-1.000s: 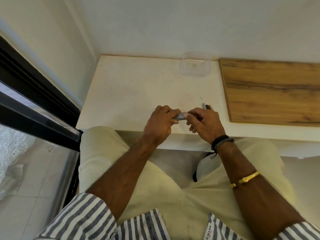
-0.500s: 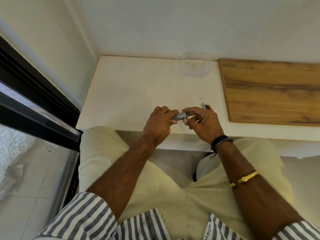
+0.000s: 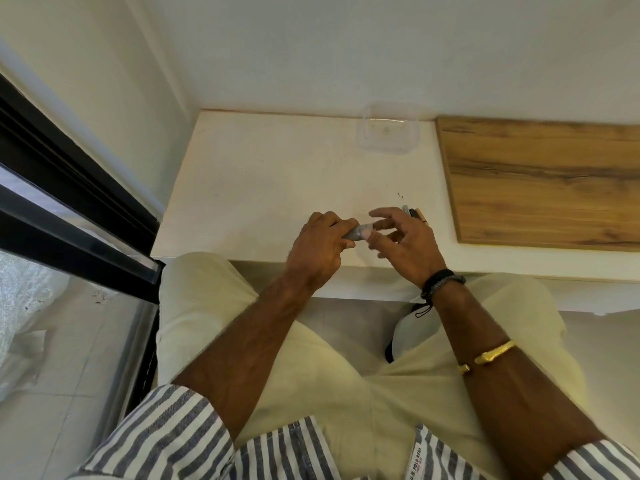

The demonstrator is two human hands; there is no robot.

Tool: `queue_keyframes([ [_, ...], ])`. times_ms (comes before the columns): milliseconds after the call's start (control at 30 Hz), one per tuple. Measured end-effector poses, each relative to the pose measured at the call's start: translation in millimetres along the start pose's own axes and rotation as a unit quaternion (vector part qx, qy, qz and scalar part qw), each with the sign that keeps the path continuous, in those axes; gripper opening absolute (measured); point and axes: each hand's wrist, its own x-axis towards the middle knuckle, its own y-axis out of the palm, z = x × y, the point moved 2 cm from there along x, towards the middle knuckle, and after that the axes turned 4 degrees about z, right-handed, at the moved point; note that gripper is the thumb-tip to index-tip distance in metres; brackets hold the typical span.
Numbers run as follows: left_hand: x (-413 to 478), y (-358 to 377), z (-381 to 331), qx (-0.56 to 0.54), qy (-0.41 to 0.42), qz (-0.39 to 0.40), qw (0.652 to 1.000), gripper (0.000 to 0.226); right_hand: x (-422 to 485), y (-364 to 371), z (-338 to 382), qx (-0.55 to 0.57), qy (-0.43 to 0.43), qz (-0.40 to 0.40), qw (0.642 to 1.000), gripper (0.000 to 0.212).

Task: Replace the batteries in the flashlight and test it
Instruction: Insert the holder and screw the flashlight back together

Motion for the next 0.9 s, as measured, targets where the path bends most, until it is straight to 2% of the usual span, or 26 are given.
queue_keyframes([
  [100, 0.8, -0.1, 2.5, 0.005, -0.018, 0.007, 1.0, 0.033, 0.1, -3.0, -1.4, -0.006, -0.052, 0.002, 0.999, 0.032],
  [300, 0.7, 0.6, -0.1, 0.009, -0.009, 0.01, 1.0, 0.033, 0.4, 0.2, -3.6, -0.019, -0.036, -0.025, 0.999, 0.021],
  [367, 0.7, 1.2, -1.2, 0.009, 0.0, 0.011, 1.0, 0.033, 0.4, 0.1, -2.8, -0.044, -0.022, -0.026, 0.998, 0.027],
  [533, 0.0, 1.6, -5.1, 0.001, 0.021, 0.006, 1.0, 0.031, 2.1, 2.5, -6.9, -0.15, 0.013, -0.042, 0.988, 0.061],
  [600, -0.6, 1.5, -4.2, -0.003, 0.018, 0.005, 1.0, 0.031, 1.4, 2.8, -6.0, -0.114, 0.018, -0.039, 0.993, 0.054],
  [667, -0.4, 0.4, -2.3, -0.007, 0.003, 0.005, 1.0, 0.031, -0.4, 0.9, -2.9, -0.037, 0.008, -0.026, 0.999, 0.03],
  [700, 0.0, -0.1, -1.3, -0.007, -0.005, 0.007, 1.0, 0.031, -0.5, -1.0, -1.7, -0.017, -0.008, -0.017, 1.0, 0.025],
  [800, 0.0, -0.8, 1.4, -0.001, -0.015, 0.014, 1.0, 0.032, -0.2, -3.1, -3.6, -0.025, -0.04, 0.0, 0.999, 0.031],
  [900, -1.1, -0.5, 1.6, 0.003, -0.01, 0.012, 1.0, 0.031, -0.1, -1.5, -4.7, -0.035, -0.035, -0.007, 0.999, 0.026],
])
